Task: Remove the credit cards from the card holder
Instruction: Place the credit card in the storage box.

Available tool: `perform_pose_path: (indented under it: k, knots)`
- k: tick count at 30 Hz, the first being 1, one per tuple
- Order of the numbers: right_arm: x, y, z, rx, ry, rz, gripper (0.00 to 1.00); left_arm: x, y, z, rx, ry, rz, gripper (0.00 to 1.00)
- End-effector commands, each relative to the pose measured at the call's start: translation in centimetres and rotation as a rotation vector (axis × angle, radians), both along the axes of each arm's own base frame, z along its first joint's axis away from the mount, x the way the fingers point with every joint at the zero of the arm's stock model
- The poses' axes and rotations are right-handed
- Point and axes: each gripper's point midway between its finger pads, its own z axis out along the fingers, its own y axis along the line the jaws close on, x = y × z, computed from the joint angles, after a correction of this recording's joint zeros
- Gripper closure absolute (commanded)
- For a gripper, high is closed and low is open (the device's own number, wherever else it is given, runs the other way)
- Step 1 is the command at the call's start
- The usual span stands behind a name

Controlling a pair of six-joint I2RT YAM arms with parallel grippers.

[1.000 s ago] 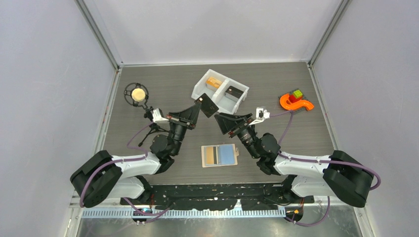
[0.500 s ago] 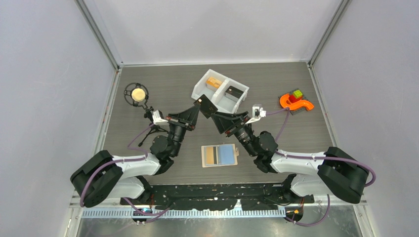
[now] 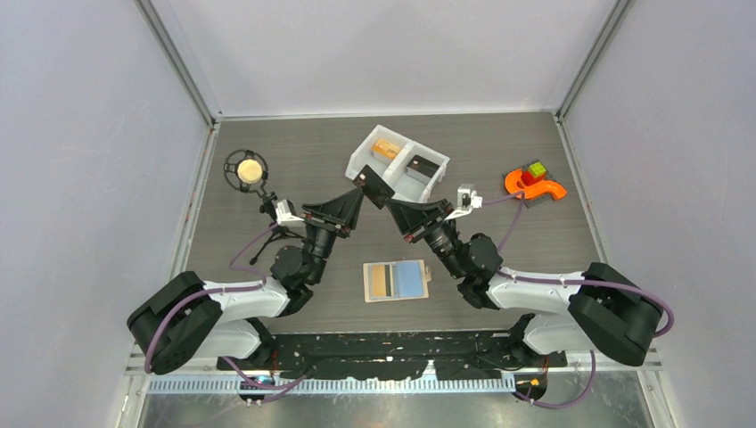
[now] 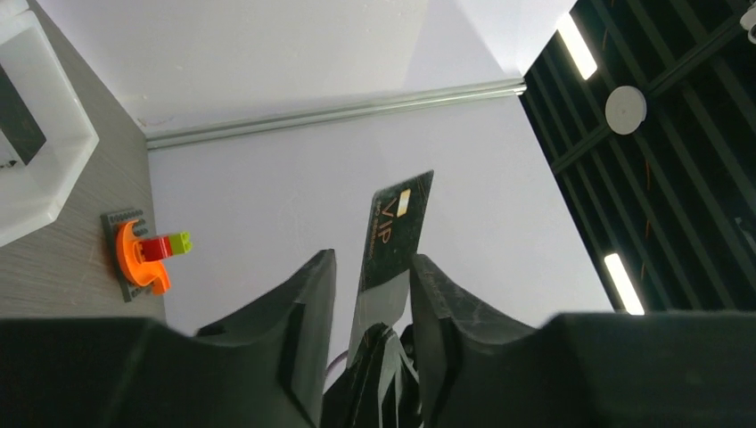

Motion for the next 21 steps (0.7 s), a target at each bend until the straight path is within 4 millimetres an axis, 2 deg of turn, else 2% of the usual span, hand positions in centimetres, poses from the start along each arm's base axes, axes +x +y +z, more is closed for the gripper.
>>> perform_pose_path:
  k: [1, 2, 5, 9, 10, 11, 16, 18, 19, 20, 21]
  knots:
    - [-0.1, -1.5, 2.3, 0.061, -0.028, 0.001, 0.95, -1.0, 0.0, 0.7, 0.011, -0.054, -0.023, 0.57]
    - [0.4, -1.5, 1.5, 0.030, 0.002, -0.006, 0.95, -1.1, -0.1, 0.6, 0.018, -0.055, -0.029, 0.52]
    - [0.9, -1.6, 1.0, -0.009, 0.052, -0.001, 0.95, -1.4, -0.3, 0.2, 0.043, -0.063, -0.043, 0.35]
    - [1.8, -2.8, 0.7, -0.022, 0.099, 0.004, 0.95, -2.0, -1.2, -0.1, 0.086, -0.086, -0.086, 0.24]
    - [2.0, -2.9, 0.7, -0.031, 0.106, 0.005, 0.95, -2.1, -1.4, -0.2, 0.094, -0.089, -0.097, 0.10]
    - [2.3, -3.2, 0.6, -0.057, 0.118, 0.008, 0.95, -2.2, -1.5, -0.3, 0.100, -0.091, -0.105, 0.02]
    - [2.8, -4.1, 0.8, -0.130, 0.151, 0.029, 0.95, -2.6, -2.4, -0.9, 0.171, -0.104, -0.135, 0.00]
    - [3.2, -5.0, 1.0, -0.151, 0.162, 0.011, 0.95, -2.7, -3.0, -1.9, 0.230, -0.083, -0.155, 0.00]
    - [3.7, -5.6, 0.4, -0.173, 0.187, -0.007, 0.95, -2.7, -3.1, -2.4, 0.263, -0.066, -0.162, 0.00]
    - [3.7, -5.9, 0.9, -0.181, 0.178, -0.006, 0.95, -2.7, -3.2, -2.9, 0.296, -0.053, -0.163, 0.00]
    - [4.3, -6.5, 0.2, -0.204, 0.209, -0.026, 0.95, -2.8, -3.3, -3.3, 0.337, -0.050, -0.163, 0.00]
